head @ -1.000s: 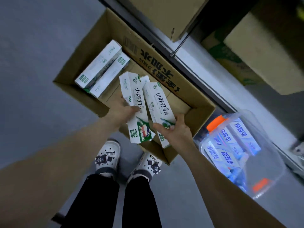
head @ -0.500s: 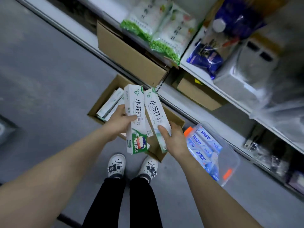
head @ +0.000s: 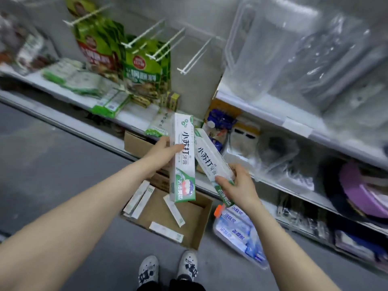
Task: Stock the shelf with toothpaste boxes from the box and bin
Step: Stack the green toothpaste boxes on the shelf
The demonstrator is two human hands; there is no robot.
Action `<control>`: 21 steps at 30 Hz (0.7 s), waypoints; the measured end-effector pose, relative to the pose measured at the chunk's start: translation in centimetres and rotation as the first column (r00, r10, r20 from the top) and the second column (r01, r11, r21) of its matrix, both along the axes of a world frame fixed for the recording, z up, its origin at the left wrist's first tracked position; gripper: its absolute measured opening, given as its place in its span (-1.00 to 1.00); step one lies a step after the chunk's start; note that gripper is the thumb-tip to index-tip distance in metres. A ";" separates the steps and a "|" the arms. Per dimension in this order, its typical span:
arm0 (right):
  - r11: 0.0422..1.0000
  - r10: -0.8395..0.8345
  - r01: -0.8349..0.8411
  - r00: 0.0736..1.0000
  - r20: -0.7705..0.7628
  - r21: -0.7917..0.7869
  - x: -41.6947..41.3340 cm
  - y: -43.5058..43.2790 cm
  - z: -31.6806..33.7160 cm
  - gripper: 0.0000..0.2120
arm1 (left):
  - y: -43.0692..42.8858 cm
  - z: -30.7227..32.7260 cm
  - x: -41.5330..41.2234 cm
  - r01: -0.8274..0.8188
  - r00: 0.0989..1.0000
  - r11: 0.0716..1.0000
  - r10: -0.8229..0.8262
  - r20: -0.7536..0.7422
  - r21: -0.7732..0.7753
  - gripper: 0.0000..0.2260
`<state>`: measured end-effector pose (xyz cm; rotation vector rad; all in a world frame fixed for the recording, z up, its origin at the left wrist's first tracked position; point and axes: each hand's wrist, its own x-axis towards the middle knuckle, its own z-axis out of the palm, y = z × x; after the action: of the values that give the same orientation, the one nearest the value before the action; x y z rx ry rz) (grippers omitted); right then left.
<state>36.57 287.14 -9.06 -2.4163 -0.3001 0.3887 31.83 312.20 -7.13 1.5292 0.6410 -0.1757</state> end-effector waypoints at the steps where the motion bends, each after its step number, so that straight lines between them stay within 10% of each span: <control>1: 1.000 0.005 -0.005 0.999 0.035 -0.001 0.2 -0.4 1.5 -0.62 | -0.1 1.3 0.3 0.017 1.000 1.000 -0.017 0.020 0.006 -0.60; 21: 0.966 -0.257 0.205 0.795 0.550 0.155 1.2 -12.0 26.0 -0.62 | -10.5 25.9 8.1 0.301 0.779 0.937 -0.348 0.522 0.177 -0.57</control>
<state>37.78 275.12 16.92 -2.3923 -0.2617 -0.4649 39.98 301.71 18.78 1.6642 -0.0828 0.0355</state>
